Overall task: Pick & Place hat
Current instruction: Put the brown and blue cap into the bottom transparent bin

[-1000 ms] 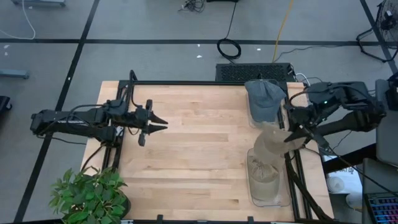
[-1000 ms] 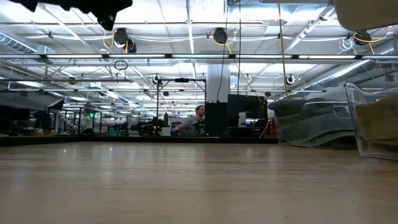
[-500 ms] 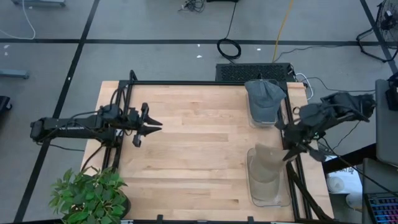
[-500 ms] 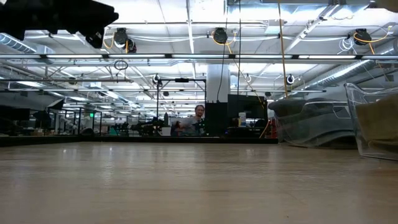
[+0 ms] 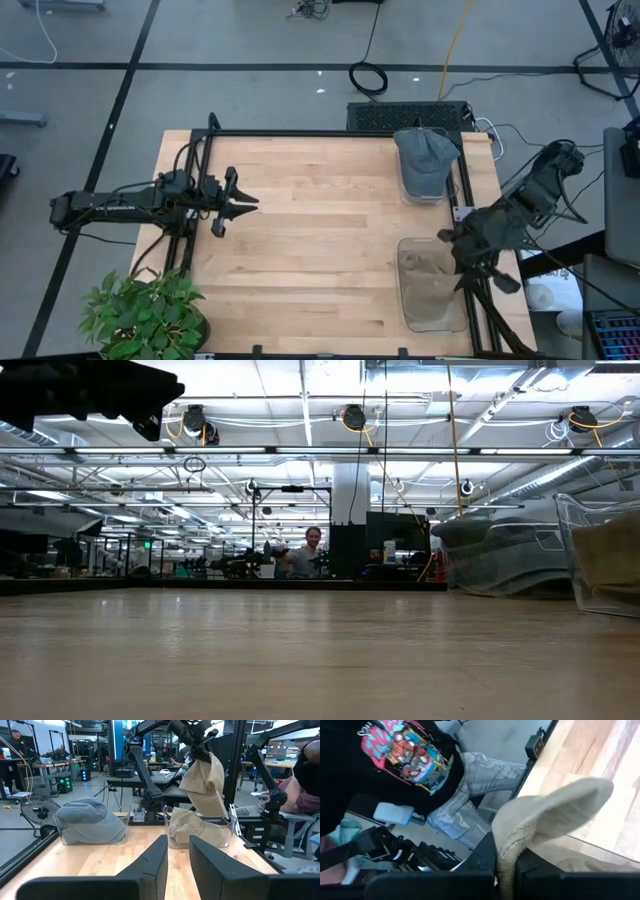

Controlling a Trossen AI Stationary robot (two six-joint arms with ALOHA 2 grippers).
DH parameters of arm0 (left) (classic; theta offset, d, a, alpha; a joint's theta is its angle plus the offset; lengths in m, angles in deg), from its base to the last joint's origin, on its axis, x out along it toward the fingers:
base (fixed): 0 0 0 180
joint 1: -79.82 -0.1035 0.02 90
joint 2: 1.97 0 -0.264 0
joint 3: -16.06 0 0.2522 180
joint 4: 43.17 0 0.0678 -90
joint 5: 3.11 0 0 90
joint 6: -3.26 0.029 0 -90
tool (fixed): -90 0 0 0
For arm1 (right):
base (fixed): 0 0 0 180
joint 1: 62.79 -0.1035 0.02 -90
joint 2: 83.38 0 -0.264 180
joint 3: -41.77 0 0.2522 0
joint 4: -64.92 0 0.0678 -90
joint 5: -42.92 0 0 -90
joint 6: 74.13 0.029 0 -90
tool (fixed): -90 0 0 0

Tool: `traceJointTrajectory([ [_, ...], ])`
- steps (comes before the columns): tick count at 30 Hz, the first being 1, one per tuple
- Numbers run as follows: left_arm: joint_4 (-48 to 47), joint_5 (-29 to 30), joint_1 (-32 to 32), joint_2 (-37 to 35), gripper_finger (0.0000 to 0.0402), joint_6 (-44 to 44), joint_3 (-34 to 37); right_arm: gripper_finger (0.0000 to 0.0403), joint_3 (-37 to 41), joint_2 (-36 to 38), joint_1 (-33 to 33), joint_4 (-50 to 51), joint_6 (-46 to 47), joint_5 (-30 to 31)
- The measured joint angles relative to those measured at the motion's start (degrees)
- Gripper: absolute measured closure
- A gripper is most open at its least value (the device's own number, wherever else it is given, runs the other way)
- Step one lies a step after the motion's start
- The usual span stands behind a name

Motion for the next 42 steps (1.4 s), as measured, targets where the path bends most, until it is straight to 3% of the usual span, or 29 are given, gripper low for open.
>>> traceJointTrajectory([
  [9,-1.32,-0.01,0.0,0.04,0.0316,-0.96,0.0,0.0402,5.32,-0.03,-8.78,-2.95,10.6,9.66],
  [19,-1.06,0.05,0.0,0.04,0.0316,-0.44,0.0,0.0402,17.07,-0.03,-10.71,-17.63,16.0,9.17],
  [25,-1.06,0.09,0.0,0.04,0.0316,-1.11,0.0,0.0397,20.44,0.03,-10.56,-19.06,17.38,12.82],
  [37,-1.08,0.13,0.0,0.11,0.0316,-1.79,0.0,0.0274,20.48,2.97,-6.75,-18.01,20.02,16.65],
  [42,-1.87,0.15,0.0,0.11,0.0316,-2.0,0.0,0.0246,20.48,6.84,-4.28,-12.8,20.03,16.86],
])
